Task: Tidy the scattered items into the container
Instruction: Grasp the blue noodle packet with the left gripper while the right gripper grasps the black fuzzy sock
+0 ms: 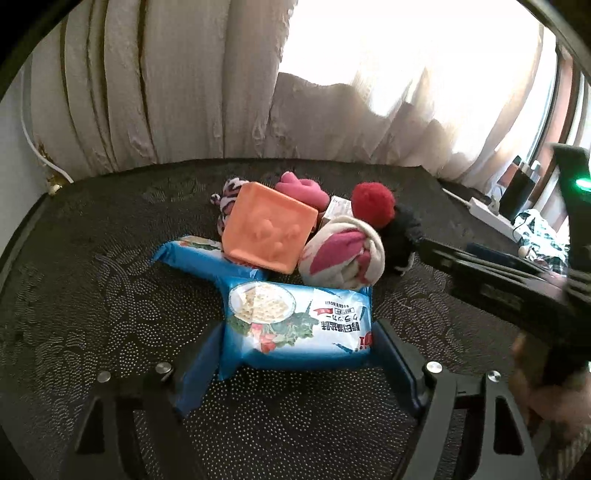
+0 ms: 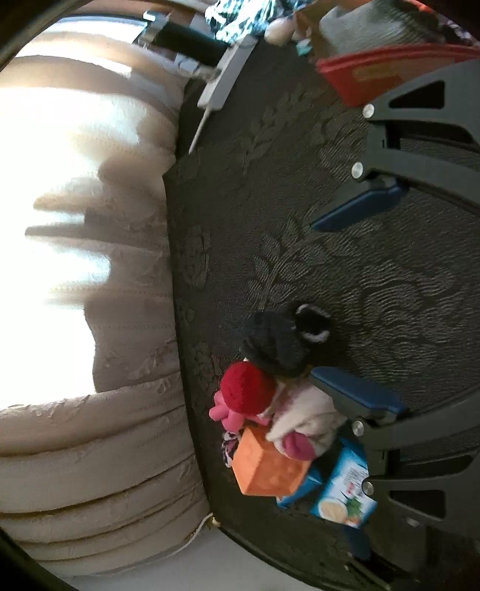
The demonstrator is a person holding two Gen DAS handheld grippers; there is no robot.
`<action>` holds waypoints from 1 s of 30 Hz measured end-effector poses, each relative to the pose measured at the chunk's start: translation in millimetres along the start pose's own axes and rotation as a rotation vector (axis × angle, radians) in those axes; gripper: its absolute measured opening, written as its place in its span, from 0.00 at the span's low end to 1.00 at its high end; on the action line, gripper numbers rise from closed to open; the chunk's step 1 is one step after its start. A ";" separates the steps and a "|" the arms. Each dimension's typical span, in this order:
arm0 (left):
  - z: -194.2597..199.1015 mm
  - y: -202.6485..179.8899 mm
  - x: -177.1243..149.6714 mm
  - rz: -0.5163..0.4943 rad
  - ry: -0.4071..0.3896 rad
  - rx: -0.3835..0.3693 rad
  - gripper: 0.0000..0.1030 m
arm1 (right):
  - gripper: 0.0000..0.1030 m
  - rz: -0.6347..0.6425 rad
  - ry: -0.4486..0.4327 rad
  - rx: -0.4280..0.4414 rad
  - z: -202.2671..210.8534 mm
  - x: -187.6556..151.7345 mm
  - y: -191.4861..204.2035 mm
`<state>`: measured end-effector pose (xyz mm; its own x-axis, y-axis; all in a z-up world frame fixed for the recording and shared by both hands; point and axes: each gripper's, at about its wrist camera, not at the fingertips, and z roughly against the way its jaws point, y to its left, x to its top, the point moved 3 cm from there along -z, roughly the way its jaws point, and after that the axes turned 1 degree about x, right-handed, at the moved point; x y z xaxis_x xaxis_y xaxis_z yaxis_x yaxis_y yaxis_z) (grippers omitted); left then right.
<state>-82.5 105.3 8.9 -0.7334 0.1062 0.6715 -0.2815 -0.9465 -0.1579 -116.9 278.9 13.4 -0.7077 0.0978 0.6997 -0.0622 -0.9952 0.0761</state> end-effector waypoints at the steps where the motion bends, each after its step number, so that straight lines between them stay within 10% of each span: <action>1: -4.8 -2.7 -0.3 0.001 -0.001 -0.001 0.79 | 0.76 -0.009 0.010 0.016 -6.5 2.2 -0.5; 9: -6.7 -3.5 -2.3 0.001 0.007 -0.007 0.79 | 0.76 -0.091 0.082 0.146 -44.3 8.7 -5.0; 17: -8.0 -4.7 -3.9 0.001 0.012 -0.007 0.79 | 0.42 -0.032 0.071 0.154 -43.2 4.4 5.0; 30: 6.6 -20.2 -3.6 -0.034 -0.023 -0.032 0.79 | 0.40 -0.091 -0.020 0.114 28.8 -13.9 -23.3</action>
<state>-70.1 122.0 14.4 -0.7087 0.1304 0.6934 -0.3258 -0.9322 -0.1577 -85.3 300.9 22.4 -0.6883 0.1893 0.7003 -0.0448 -0.9746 0.2194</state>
